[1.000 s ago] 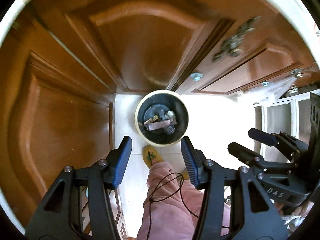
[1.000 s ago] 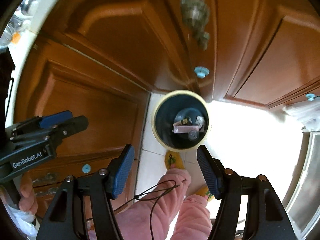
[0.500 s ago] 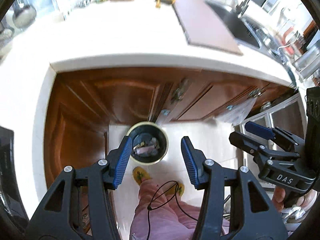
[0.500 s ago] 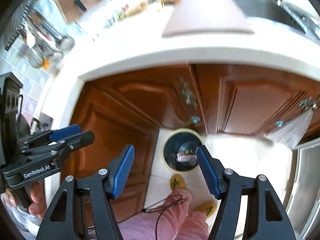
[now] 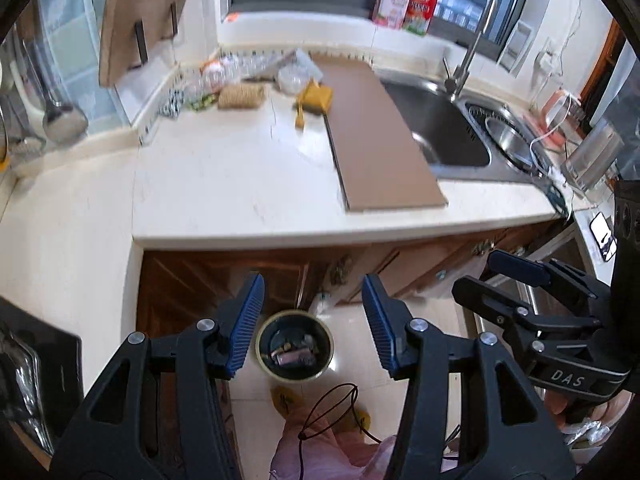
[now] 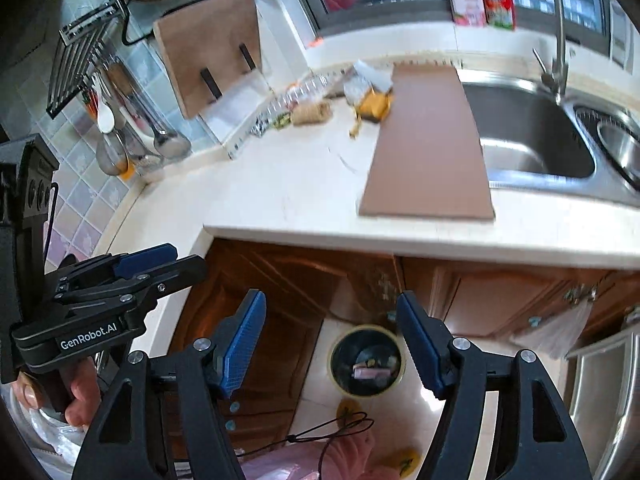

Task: Collect trash
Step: 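Raise both tools back up toward the counter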

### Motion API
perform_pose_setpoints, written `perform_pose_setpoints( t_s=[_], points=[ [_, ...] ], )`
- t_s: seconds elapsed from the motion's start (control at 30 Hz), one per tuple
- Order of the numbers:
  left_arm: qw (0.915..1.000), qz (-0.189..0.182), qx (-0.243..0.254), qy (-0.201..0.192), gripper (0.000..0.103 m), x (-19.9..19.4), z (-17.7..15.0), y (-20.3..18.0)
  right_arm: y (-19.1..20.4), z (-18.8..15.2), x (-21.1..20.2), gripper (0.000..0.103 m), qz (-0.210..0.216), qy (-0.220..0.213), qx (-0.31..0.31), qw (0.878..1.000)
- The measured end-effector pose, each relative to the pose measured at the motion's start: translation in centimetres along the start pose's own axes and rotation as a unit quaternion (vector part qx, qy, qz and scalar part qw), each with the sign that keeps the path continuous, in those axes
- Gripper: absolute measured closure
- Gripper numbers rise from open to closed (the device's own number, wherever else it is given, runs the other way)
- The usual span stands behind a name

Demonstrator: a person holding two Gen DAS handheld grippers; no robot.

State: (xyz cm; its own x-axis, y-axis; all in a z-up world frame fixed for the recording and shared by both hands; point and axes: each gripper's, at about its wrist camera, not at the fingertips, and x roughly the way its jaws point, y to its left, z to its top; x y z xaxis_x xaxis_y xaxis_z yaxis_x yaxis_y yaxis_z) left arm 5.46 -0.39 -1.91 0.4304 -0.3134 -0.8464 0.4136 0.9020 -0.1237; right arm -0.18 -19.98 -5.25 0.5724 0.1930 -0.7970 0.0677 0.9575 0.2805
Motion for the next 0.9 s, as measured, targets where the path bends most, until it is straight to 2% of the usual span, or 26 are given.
perform_pose_setpoints(
  t_s=[0.17,0.4,0.7,0.9],
  points=[
    [0.9998,-0.001,0.005,-0.021,0.055,-0.4,3.5,1.3,0.9,3.6,-0.2,0.034,-0.013,-0.019,0.002,1.000],
    [0.9996,-0.006,0.009,-0.025,0.055,1.2,8.0,3.7,0.8,8.7,0.3,0.034,-0.029,-0.049,0.019,0.998],
    [0.9996,-0.013,0.006,-0.024,0.055,4.6,13.8,6.8,0.0,15.5,3.4,0.034,-0.049,-0.052,0.047,0.996],
    [0.9995,-0.008,-0.026,-0.015,0.055,7.2,17.0,8.8,-0.6,21.0,6.0,0.033,-0.050,-0.042,0.033,0.997]
  ],
)
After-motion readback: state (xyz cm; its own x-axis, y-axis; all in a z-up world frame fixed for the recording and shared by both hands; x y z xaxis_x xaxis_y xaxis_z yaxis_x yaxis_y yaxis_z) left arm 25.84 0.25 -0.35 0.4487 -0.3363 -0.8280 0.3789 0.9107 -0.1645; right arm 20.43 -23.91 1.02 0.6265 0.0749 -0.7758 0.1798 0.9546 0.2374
